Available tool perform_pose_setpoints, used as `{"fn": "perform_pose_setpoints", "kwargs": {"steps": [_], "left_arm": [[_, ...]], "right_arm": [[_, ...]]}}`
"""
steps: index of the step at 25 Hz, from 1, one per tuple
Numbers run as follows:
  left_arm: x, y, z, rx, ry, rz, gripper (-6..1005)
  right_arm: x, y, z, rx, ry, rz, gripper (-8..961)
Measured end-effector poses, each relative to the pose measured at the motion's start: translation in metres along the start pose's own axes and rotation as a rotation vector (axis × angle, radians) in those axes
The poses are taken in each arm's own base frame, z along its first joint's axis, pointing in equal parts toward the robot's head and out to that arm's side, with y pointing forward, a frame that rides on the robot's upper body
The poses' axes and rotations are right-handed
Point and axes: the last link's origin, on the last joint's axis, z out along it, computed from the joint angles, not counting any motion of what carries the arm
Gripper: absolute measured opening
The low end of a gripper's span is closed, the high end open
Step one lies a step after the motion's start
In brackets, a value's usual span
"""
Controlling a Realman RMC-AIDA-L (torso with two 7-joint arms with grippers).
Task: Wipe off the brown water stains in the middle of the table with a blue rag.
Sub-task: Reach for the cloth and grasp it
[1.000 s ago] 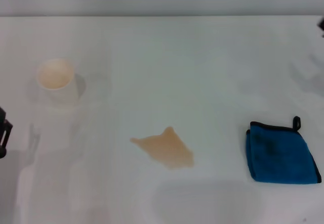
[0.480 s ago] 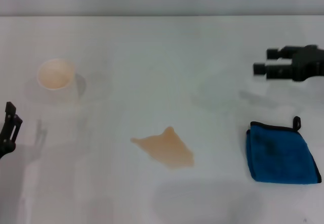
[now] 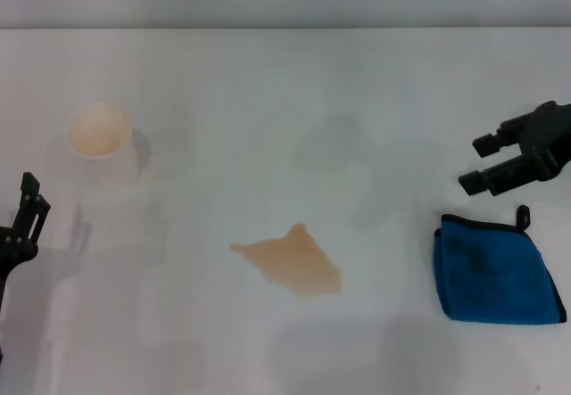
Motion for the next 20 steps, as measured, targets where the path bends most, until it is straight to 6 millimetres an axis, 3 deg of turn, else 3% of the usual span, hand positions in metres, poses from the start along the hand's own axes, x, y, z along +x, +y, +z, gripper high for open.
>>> {"fn": "perform_pose_setpoints", "kwargs": {"steps": [9, 20], "left_arm": [[0.002, 0.001, 0.005, -0.011, 0.007, 0.003, 861], [0.003, 0.003, 0.010, -0.018, 0.018, 0.002, 862]], "right_arm": [[-0.011, 0.014, 0.004, 0.112, 0.308, -0.029, 802], [-0.005, 0.038, 0.039, 0.161, 0.537, -0.089, 796]]}}
